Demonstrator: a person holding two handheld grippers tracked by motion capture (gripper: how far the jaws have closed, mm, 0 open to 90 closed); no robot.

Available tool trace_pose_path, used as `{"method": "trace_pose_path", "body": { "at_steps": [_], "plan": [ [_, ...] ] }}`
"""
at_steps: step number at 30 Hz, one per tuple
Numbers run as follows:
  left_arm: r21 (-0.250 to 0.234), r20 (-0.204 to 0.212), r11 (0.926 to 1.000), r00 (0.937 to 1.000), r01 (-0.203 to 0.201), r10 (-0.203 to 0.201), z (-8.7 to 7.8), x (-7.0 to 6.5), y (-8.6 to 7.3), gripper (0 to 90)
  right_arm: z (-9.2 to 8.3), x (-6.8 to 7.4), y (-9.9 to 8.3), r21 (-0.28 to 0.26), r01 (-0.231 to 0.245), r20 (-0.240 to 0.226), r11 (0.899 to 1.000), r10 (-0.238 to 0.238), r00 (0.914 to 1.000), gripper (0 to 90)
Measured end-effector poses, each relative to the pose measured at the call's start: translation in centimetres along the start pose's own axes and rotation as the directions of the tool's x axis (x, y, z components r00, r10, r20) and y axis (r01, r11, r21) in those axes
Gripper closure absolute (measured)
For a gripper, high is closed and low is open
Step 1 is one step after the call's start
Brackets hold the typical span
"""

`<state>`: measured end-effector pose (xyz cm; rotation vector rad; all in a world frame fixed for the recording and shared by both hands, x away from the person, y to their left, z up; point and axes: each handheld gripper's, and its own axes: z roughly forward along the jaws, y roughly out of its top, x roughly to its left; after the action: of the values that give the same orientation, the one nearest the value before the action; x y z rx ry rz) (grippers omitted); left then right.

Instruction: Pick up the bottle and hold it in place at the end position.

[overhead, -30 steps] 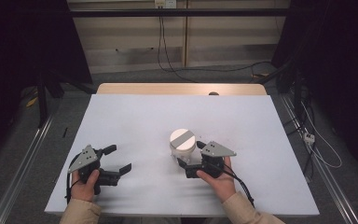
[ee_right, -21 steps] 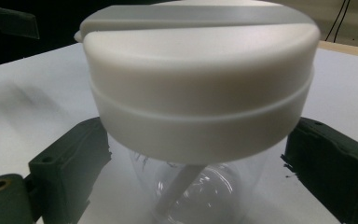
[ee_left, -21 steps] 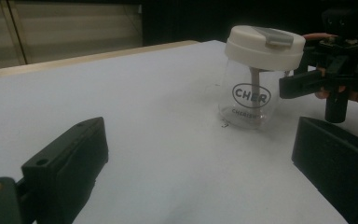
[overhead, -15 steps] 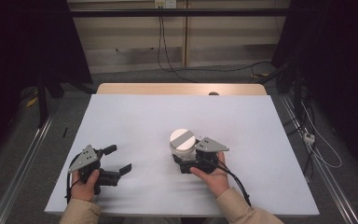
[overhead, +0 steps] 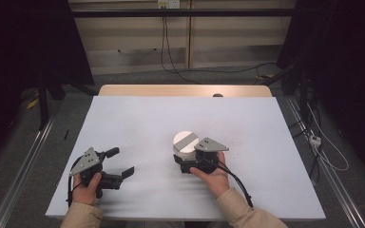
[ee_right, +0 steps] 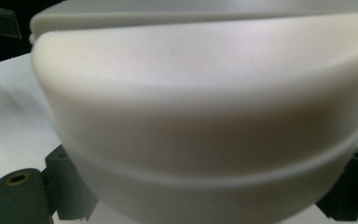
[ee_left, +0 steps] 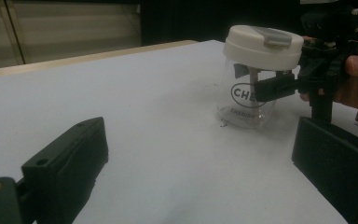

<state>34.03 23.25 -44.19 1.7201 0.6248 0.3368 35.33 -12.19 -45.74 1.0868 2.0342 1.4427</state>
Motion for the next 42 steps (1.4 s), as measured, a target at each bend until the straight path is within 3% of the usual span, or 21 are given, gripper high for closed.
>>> {"method": "trace_pose_path", "body": {
  "at_steps": [15, 42],
  "plan": [
    [-0.004, -0.001, 1.0000, 1.0000, 0.001, -0.001, 0.0, 0.0, 0.0, 3.4, 0.0, -0.4, 0.5, -0.002, 0.027, -0.005, 1.000, -0.027, 0.9996, 18.1],
    [-0.002, 0.002, 1.0000, 1.0000, -0.006, 0.006, -0.1, 0.1, 0.0, 3.5, 1.8, -1.1, 2.1, -0.011, 0.054, 0.013, 0.998, -0.054, 0.9984, 18.4]
  ]
}}
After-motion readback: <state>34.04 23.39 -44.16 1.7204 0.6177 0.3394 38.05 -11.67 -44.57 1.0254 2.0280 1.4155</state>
